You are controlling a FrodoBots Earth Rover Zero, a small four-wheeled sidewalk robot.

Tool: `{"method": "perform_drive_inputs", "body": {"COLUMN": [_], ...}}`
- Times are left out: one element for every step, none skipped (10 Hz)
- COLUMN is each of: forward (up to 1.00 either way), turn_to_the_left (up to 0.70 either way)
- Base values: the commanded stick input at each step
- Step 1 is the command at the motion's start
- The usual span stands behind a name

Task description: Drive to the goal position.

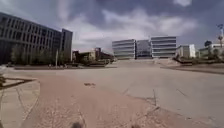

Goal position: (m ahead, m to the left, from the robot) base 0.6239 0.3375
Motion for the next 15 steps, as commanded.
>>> {"method": "perform_drive_inputs", "body": {"forward": [0.7, 0.7, 0.7, 0.7, 0.7, 0.7, 0.7, 0.7, 0.7, 0.7, 0.7, 0.7, 0.7, 0.7, 0.7], "turn_to_the_left": [-0.01, -0.01, -0.01, -0.01, -0.01, -0.01, -0.01, -0.01, -0.01, -0.01, -0.01, -0.01, -0.01, -0.01, -0.01]}}
